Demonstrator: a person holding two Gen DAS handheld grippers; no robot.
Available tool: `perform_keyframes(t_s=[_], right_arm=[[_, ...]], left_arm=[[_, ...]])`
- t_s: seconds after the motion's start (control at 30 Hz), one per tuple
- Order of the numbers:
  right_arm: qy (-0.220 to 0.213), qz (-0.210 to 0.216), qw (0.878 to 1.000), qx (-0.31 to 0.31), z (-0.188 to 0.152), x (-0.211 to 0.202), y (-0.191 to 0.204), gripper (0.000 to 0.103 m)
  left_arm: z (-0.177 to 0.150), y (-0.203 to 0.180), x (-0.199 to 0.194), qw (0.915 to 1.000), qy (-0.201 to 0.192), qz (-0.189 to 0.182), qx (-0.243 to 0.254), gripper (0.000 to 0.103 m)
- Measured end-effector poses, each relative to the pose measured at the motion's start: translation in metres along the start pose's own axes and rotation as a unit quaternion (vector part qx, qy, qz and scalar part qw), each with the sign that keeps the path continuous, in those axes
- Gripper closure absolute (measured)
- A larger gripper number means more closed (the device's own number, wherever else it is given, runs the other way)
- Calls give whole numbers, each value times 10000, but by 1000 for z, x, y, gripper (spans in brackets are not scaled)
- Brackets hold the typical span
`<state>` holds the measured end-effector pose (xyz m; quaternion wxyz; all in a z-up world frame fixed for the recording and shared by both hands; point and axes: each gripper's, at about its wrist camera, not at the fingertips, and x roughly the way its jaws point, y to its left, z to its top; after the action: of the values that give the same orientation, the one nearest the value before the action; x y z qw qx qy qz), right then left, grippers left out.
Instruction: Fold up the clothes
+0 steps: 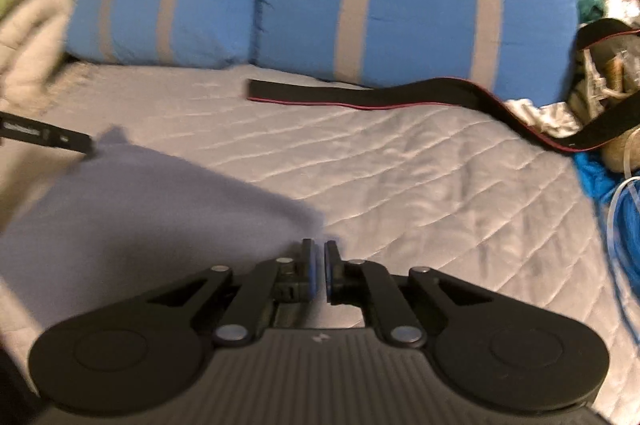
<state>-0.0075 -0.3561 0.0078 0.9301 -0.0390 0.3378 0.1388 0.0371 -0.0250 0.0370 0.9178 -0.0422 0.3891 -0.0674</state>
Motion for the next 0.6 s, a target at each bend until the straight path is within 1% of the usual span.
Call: perform_keyframes(t_s=[0.07,0.13,0.17,0.2,0.23,0.27,0.37,0.47,0.5,0.53,0.57,0.6], right_arm=[[-32,305,9994,-189,-5,-10,8,86],[89,524,9981,-296,-8,-11,15,86],[171,622,9974,-336,-10,-11,17,86],[280,643,9969,-346,-12,-9,18,86],[409,610,9967,-336,-14,-6,18,84],[498,556,9967,-313,-15,-5,18,86],[654,439,9962,-374,-18,-9,21,87],[738,272,9954,-541,-23,-16,24,87],[722,201,9956,-561,-25,-19,24,86],[676,150,9961,-555,-26,-24,23,80],[595,175,9968,-502,-27,-30,22,84],[505,244,9975,-428,-28,-35,20,91]], left_arm=[[-11,0,-8,9998,120,-140,56,70],[-21,-2,-11,9992,282,-200,183,71],[-25,-3,-9,9989,375,-166,245,71],[-30,-3,-8,9986,433,-35,317,71],[-34,-4,-6,9980,482,114,392,71],[-36,-4,-4,9974,545,246,396,71],[-44,2,-10,9977,592,269,166,71],[-51,4,-27,9982,512,312,46,71],[-53,3,-33,9985,473,278,7,71],[-57,2,-41,9990,404,186,-18,71],[-60,0,-47,9993,348,94,-14,71],[-63,-1,-52,9996,297,4,-5,72]])
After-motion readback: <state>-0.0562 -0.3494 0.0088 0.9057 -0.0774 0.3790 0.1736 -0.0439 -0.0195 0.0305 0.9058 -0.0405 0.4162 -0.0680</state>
